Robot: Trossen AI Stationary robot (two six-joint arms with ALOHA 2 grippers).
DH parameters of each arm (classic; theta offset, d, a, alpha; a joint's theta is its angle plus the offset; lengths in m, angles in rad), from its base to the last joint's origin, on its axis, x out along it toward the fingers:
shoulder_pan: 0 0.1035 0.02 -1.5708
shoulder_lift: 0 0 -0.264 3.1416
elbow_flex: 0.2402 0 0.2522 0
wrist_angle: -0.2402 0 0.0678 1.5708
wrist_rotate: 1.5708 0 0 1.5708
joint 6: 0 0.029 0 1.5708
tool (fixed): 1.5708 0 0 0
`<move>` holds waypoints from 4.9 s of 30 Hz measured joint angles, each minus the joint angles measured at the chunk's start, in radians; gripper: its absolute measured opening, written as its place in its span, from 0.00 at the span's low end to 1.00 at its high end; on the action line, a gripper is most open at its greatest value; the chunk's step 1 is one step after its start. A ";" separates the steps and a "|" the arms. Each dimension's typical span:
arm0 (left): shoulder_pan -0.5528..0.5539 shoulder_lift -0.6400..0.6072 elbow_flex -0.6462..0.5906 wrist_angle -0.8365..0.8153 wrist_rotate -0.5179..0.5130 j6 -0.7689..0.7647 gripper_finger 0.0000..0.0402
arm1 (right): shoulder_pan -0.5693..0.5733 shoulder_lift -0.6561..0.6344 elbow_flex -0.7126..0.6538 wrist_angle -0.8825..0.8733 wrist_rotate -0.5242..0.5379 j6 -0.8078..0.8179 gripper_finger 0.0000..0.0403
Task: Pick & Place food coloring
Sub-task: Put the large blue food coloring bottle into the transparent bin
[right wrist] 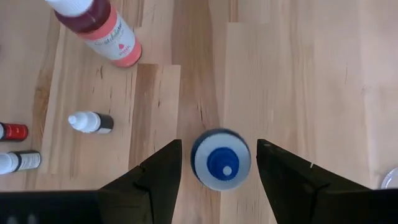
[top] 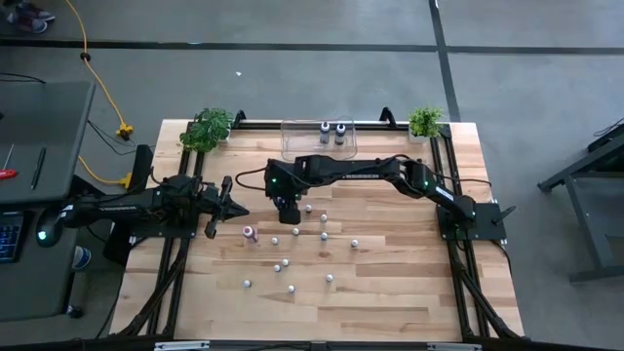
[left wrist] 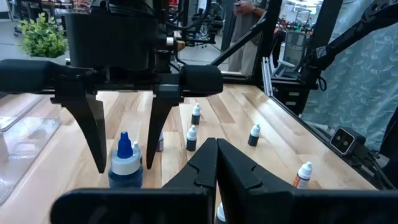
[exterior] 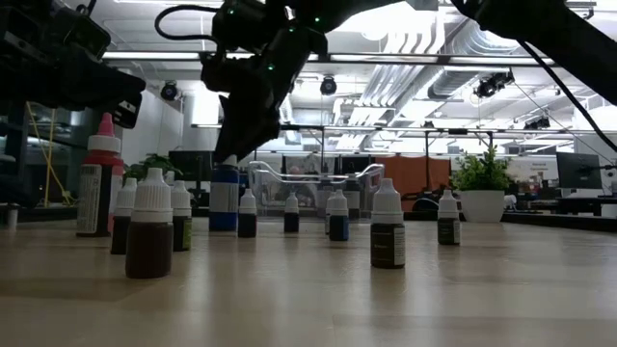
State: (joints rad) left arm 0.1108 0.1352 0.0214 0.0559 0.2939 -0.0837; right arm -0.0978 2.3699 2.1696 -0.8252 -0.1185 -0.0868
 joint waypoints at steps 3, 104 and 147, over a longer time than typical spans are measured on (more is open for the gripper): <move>0.000 0.000 0.000 0.000 0.000 0.000 0.01 | 0.000 0.000 0.000 0.004 0.008 0.000 0.49; 0.000 0.000 0.000 -0.002 -0.017 0.000 0.01 | -0.350 -0.334 -0.225 0.161 0.394 0.540 0.29; 0.000 0.000 0.000 -0.002 -0.019 0.000 0.01 | -0.334 -0.011 -0.023 0.110 0.423 0.628 0.29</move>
State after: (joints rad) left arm 0.1108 0.1354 0.0212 0.0534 0.2749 -0.0837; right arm -0.4320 2.3589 2.1471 -0.7151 0.3046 0.5411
